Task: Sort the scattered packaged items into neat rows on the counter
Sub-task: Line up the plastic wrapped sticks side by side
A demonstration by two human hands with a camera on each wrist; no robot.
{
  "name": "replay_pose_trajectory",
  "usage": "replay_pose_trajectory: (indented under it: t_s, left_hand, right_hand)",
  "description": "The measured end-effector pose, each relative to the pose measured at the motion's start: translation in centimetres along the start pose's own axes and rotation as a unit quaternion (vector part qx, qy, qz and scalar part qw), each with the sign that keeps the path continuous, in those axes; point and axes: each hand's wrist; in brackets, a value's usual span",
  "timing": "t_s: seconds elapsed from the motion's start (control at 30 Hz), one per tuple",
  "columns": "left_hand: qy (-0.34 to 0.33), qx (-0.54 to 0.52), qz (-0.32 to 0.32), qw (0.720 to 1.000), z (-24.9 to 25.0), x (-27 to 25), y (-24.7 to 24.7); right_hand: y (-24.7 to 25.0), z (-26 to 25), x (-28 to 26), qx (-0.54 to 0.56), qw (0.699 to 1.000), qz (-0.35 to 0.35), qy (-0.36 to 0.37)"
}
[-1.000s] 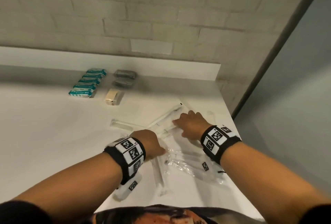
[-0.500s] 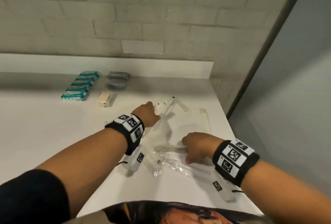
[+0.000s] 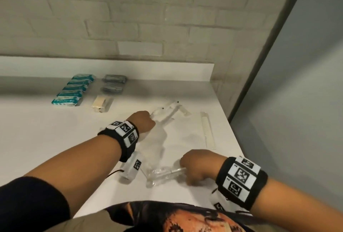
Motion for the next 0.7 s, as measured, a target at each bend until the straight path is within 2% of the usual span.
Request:
replay_pose_trajectory:
  t_s: [0.1, 0.2, 0.27, 0.33, 0.4, 0.5, 0.6, 0.67, 0.7]
  left_hand:
    - [0.021, -0.038, 0.024, 0.999, -2.1, -0.4, 1.3]
    - [0.066, -0.039, 0.031, 0.997, -4.2, -1.4, 2.3]
    - [0.084, -0.032, 0.012, 0.996, -5.0, -2.3, 2.3]
    - [0.087, -0.048, -0.015, 0.995, -5.4, -2.8, 1.7]
    - [0.076, -0.075, -0.037, 0.994, -4.9, -3.5, 0.8]
    - [0.047, -0.129, -0.046, 0.989, -3.7, -3.8, 0.3]
    - [0.032, -0.198, -0.044, 0.979, -2.8, -3.7, 0.4]
    - [0.040, -0.233, -0.036, 0.971, -2.7, -3.3, 0.6]
    - [0.041, -0.241, -0.034, 0.969, -2.7, -3.1, 0.7]
  right_hand:
    - [2.1, 2.0, 1.2, 0.047, 0.996, 0.053, -0.056]
    - [3.6, 5.7, 2.2, 0.113, 0.967, 0.138, -0.182]
    - [3.8, 7.0, 2.7, 0.104, 0.965, 0.112, -0.212]
    - [3.7, 6.2, 3.4, 0.066, 0.979, 0.052, -0.186]
    - [3.0, 4.2, 3.6, 0.053, 0.990, 0.025, -0.127]
    - [4.7, 2.4, 4.6, 0.106, 0.992, 0.051, -0.047]
    - [7.5, 3.6, 8.3, 0.135, 0.982, 0.127, -0.046]
    - [8.9, 4.9, 10.9, 0.140, 0.979, 0.137, -0.048]
    - [9.4, 5.3, 11.9, 0.140, 0.982, 0.121, -0.042]
Point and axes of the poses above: each hand's wrist, its own x-axis towards the middle knuckle, its own y-axis out of the back of the hand, z = x × y, and after that the axes turned 1 degree about z, right-handed
